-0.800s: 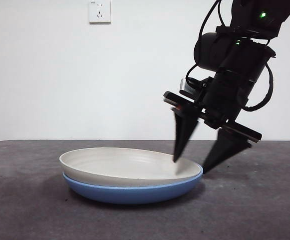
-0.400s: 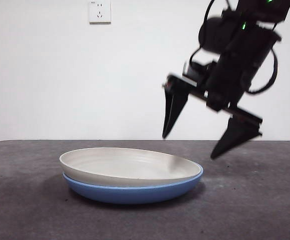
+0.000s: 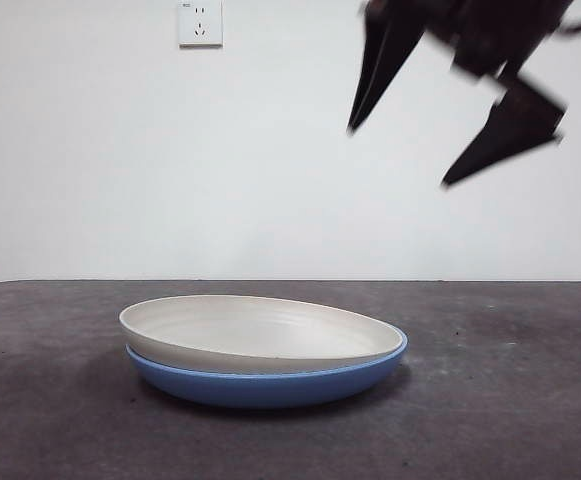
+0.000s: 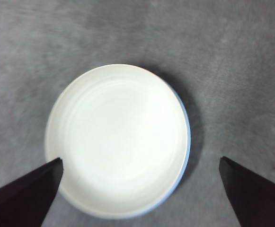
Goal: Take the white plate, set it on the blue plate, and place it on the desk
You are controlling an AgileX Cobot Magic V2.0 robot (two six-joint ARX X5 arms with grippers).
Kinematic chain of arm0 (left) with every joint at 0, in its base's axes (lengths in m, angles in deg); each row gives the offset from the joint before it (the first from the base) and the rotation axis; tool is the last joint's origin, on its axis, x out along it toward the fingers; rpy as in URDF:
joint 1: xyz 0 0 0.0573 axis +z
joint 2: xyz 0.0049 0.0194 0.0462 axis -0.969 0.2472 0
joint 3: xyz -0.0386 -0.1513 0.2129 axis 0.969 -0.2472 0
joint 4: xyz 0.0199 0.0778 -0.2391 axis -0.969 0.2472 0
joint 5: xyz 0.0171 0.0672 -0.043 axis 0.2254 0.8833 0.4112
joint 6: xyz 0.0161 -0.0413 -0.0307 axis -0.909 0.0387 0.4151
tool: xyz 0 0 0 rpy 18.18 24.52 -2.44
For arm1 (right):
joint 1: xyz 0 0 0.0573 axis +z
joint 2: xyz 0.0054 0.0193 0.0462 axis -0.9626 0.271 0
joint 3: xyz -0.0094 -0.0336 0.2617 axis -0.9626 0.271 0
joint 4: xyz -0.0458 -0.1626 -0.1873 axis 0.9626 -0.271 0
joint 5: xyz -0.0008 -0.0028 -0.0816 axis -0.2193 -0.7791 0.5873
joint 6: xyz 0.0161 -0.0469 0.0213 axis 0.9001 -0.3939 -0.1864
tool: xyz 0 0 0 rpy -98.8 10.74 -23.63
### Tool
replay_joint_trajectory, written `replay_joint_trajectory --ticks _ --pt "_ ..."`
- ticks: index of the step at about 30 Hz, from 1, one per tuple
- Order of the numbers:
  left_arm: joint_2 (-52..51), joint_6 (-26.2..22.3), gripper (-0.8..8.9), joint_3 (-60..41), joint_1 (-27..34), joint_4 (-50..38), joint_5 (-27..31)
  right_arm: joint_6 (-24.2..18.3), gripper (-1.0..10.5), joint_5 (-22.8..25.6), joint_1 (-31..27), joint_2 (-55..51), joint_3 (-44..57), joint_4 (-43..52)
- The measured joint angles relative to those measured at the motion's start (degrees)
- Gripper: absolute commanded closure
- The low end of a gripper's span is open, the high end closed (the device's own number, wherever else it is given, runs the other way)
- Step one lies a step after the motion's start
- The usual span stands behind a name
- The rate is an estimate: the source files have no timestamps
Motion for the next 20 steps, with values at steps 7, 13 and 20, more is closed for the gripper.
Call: replay_joint_trajectory --ticks 7,13,20 --pt "0.0 0.0 1.58 0.0 0.0 -5.44 0.0 -4.76 2.4 0.02 0.0 -16.57 -0.02 -12.98" --pt "0.0 0.0 1.58 0.0 0.0 -8.2 0.0 -5.84 2.4 0.0 0.02 -31.19 -0.09 -21.05" --pt "0.0 0.0 1.58 0.0 0.0 -8.2 0.0 -5.84 2.4 -0.09 0.07 -46.49 -0.11 -29.35"
